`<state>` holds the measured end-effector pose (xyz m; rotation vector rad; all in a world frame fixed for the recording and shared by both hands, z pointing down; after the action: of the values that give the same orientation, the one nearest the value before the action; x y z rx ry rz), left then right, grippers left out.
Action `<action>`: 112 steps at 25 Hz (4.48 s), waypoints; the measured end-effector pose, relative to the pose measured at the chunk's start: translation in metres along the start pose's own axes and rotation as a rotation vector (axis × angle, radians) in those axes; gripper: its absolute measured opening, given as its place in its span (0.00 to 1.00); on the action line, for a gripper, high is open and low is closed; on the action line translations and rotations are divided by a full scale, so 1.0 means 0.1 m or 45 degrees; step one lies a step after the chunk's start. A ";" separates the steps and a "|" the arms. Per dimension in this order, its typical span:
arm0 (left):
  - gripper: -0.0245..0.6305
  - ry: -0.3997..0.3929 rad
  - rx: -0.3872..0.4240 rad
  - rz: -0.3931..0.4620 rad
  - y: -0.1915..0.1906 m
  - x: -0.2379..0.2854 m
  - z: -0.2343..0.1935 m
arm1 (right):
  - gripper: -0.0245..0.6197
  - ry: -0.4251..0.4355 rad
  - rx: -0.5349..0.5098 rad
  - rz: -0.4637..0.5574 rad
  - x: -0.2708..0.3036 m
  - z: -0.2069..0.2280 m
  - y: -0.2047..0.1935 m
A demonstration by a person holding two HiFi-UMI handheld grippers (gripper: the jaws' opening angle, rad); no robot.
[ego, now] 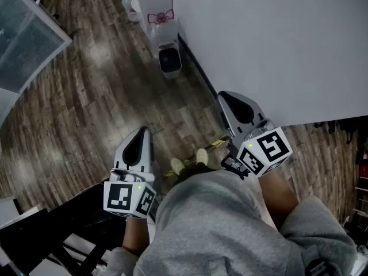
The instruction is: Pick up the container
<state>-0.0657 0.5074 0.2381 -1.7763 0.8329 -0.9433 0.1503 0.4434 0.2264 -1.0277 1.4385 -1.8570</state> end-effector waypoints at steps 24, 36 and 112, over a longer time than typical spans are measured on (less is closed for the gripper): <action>0.06 -0.112 -0.031 -0.004 -0.08 -0.38 -0.17 | 0.08 -0.022 0.010 0.026 -0.10 -0.59 -0.12; 0.06 -0.128 -0.004 -0.013 -0.10 -0.29 -0.13 | 0.08 0.064 -0.003 0.044 0.00 -0.64 -0.16; 0.06 0.080 0.063 -0.092 0.97 2.88 -1.06 | 0.08 0.269 0.057 0.041 2.74 1.60 0.51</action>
<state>-0.0343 0.1868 0.2461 -1.7516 0.7828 -1.0629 0.1354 0.1240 0.2593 -0.8014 1.5149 -2.0136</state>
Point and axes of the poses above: the fingertips, and each gripper's own axes: x forward along the fingers, z to its right, y out of its top, the point moved 4 cm from there along -x, backward along the fingers, and after that the axes turned 3 degrees about -y, right-handed, at the moved point
